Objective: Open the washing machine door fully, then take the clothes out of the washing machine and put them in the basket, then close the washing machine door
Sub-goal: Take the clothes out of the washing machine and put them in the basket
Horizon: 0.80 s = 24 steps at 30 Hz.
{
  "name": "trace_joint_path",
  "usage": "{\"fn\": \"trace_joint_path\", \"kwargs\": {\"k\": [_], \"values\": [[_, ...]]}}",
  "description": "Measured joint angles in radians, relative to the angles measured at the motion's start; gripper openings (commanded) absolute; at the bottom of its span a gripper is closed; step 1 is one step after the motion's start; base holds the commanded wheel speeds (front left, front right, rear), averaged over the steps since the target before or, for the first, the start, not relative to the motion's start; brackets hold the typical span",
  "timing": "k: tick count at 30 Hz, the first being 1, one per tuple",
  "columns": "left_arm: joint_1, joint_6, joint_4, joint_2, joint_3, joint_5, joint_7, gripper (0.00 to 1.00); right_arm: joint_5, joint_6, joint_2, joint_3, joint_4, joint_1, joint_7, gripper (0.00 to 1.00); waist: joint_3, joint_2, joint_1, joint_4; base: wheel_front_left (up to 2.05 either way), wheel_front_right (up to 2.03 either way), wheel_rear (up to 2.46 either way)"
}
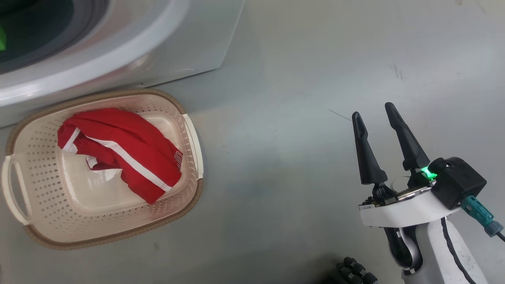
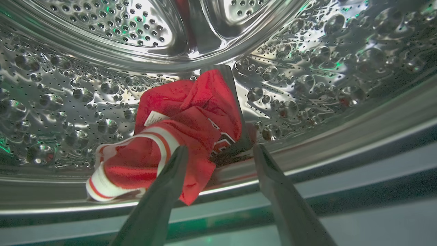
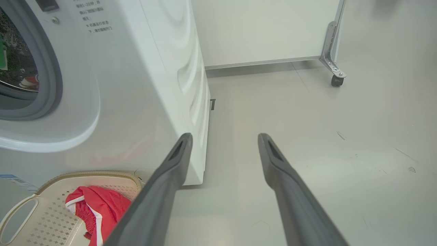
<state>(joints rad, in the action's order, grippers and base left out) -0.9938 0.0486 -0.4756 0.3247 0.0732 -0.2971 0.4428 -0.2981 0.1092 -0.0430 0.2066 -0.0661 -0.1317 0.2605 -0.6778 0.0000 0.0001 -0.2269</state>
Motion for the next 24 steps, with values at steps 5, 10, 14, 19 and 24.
{"fn": "trace_joint_path", "kwargs": {"k": [5,10,14,19,24], "values": [[-0.072,0.000,-0.012,0.053,-0.012,0.017,0.038,1.00,-0.028,0.003,0.001,0.008,0.000,-0.014,0.000,1.00,-0.046,0.0000,0.0000,-0.032,0.00,0.00,0.00],[-0.122,0.000,-0.027,0.082,-0.018,0.025,0.078,1.00,-0.040,0.003,0.001,0.011,0.000,-0.036,0.000,1.00,-0.086,0.0000,0.0000,-0.060,0.00,0.00,0.00],[-0.161,0.004,-0.038,0.093,-0.023,0.027,0.111,1.00,-0.058,0.003,0.002,0.017,0.000,-0.051,0.000,1.00,-0.114,0.0000,0.0000,-0.079,0.00,0.00,0.00],[-0.215,0.009,-0.042,0.116,-0.031,0.046,0.126,1.00,-0.071,0.003,0.002,0.020,0.001,-0.065,0.000,1.00,-0.144,0.0000,0.0000,-0.094,0.00,0.00,0.00],[-0.232,0.018,-0.067,0.129,-0.028,0.057,0.147,1.00,-0.074,0.003,0.003,0.021,0.003,-0.072,0.000,1.00,-0.161,0.0000,0.0000,-0.103,0.00,0.00,0.00]]}}
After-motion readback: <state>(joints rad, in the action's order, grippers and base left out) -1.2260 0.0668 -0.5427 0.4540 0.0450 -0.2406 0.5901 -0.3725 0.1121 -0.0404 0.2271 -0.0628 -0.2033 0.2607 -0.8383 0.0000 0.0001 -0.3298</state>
